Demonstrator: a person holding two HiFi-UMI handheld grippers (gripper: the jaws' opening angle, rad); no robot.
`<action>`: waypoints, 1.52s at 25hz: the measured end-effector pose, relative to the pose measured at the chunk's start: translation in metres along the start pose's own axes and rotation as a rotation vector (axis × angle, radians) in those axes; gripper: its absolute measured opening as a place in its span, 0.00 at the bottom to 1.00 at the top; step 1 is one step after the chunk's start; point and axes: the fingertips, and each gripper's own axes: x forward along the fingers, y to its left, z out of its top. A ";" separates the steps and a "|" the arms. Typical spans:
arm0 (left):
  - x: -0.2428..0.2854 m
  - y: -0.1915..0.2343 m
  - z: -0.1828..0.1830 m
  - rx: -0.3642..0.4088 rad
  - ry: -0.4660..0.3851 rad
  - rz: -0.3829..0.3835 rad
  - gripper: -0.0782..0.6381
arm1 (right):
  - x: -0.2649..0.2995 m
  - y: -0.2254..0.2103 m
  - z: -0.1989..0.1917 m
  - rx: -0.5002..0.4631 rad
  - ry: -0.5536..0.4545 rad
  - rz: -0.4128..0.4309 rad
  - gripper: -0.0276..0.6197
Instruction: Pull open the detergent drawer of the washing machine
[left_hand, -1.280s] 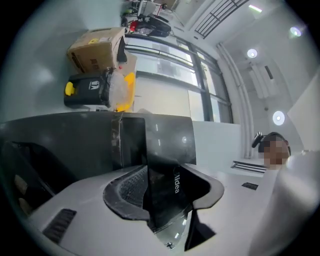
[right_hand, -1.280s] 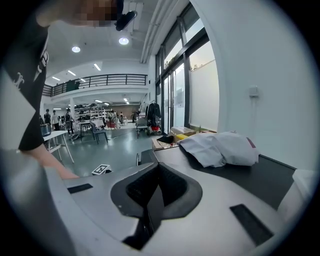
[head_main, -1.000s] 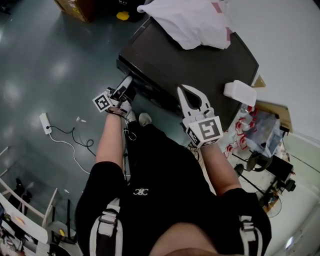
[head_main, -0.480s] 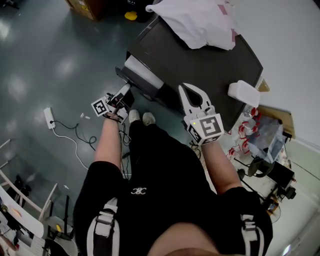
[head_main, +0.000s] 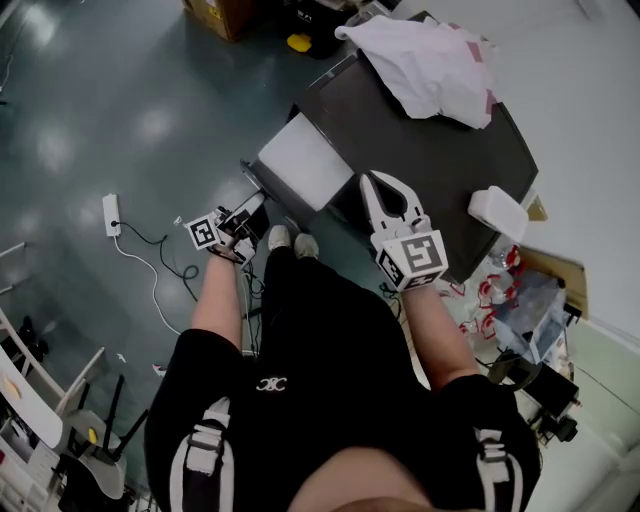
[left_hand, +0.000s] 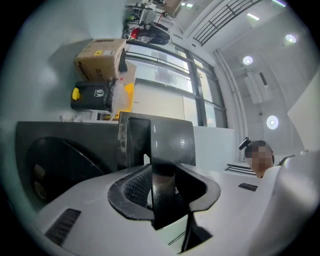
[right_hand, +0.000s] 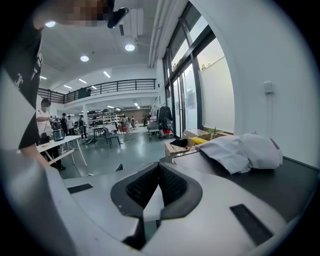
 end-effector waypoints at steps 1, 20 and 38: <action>-0.004 -0.003 -0.001 0.000 0.000 -0.001 0.30 | 0.001 0.003 0.001 -0.002 0.000 0.007 0.05; -0.109 -0.038 -0.021 0.012 -0.090 0.025 0.30 | 0.023 0.045 0.013 -0.039 -0.008 0.114 0.05; -0.133 -0.028 0.000 0.138 -0.256 0.282 0.31 | 0.031 0.063 0.018 -0.037 -0.027 0.209 0.05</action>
